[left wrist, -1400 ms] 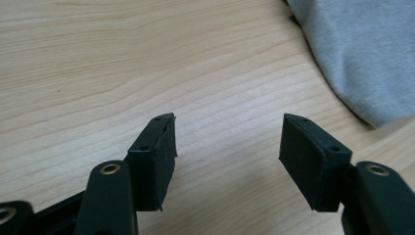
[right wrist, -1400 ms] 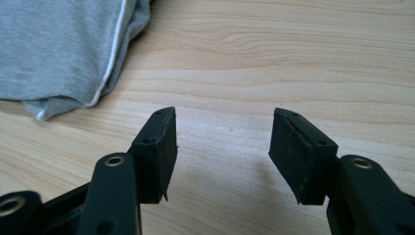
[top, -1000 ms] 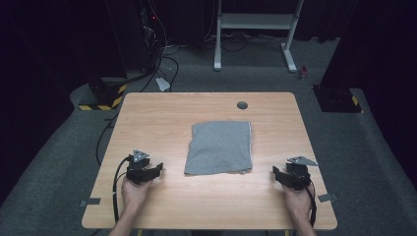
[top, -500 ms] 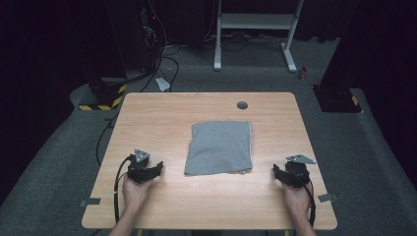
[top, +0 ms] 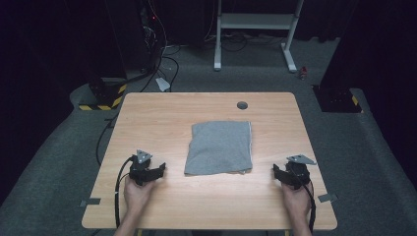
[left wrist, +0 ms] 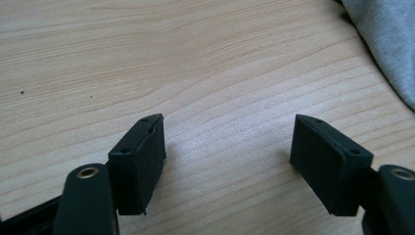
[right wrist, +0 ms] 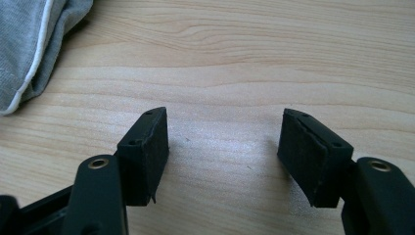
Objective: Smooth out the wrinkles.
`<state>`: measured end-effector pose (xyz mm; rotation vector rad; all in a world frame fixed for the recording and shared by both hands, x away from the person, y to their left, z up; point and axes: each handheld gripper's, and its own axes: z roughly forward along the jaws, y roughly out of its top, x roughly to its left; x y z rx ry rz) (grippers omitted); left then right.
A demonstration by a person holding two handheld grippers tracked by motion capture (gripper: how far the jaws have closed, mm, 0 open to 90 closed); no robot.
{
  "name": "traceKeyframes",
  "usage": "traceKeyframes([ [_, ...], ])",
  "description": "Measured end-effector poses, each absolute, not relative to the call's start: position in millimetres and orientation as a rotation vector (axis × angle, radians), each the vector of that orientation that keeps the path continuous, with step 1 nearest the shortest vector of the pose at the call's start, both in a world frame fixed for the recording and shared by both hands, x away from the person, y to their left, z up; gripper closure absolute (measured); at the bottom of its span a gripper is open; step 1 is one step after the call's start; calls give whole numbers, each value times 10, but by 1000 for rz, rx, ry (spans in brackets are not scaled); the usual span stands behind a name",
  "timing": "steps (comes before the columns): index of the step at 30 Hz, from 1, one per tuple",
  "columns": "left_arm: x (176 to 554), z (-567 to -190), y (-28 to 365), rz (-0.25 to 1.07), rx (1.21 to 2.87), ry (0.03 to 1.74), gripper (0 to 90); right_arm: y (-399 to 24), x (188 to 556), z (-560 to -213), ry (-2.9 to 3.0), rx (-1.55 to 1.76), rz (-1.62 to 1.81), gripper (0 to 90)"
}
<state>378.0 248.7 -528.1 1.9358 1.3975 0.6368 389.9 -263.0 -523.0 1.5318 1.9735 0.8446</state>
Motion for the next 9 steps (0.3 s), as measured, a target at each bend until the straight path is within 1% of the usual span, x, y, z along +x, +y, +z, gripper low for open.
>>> traceKeyframes([
  [9,3770,-5283,2479,631,1929,1401,285,-2629,3898,-5231,1973,1532,845,357],
])
